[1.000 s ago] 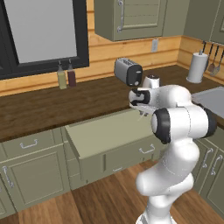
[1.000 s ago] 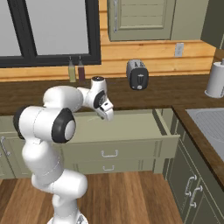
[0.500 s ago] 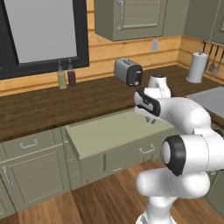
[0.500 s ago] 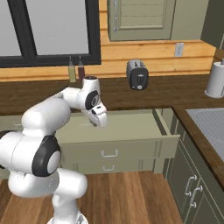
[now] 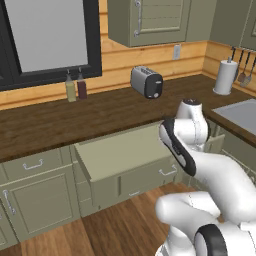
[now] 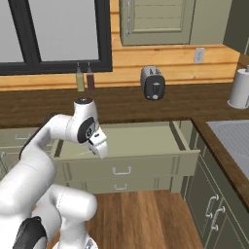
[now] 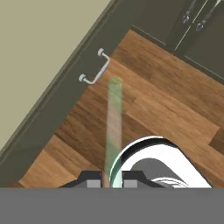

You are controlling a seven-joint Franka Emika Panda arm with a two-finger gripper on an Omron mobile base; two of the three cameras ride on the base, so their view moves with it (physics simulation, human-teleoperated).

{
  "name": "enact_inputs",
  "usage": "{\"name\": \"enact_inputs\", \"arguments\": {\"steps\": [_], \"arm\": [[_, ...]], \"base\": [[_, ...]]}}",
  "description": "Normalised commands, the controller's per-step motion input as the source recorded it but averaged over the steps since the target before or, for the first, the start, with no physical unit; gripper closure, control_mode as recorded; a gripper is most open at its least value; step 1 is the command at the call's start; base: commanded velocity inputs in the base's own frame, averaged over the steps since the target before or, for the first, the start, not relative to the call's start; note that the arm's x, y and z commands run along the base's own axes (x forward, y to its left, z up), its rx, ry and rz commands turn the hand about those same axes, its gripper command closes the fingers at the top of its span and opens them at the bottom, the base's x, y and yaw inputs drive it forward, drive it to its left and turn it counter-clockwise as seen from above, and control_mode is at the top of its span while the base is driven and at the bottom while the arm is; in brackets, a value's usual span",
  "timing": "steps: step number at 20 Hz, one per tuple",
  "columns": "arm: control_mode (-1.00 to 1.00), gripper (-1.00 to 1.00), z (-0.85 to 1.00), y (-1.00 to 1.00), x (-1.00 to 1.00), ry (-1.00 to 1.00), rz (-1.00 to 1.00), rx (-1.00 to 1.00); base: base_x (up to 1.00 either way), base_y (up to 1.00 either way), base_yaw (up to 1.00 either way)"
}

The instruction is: Take a straw from the drawer in front and place it inside the glass cup on the dining counter.

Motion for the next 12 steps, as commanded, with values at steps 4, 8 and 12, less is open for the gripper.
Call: {"name": "enact_inputs", "arguments": {"steps": [4, 8, 12], "arm": [[-1.0, 1.0, -0.01, 0.0, -0.3, 0.0, -0.12, 0.0], [-1.0, 1.0, 0.0, 0.0, 0.14, 0.0, -0.14, -0.01], [-1.0, 1.0, 0.01, 0.0, 0.06, -0.05, -0.13, 0.0]], "base": [[0.0, 0.0, 0.0], [0.0, 0.0, 0.0], [0.0, 0.0, 0.0]]}}
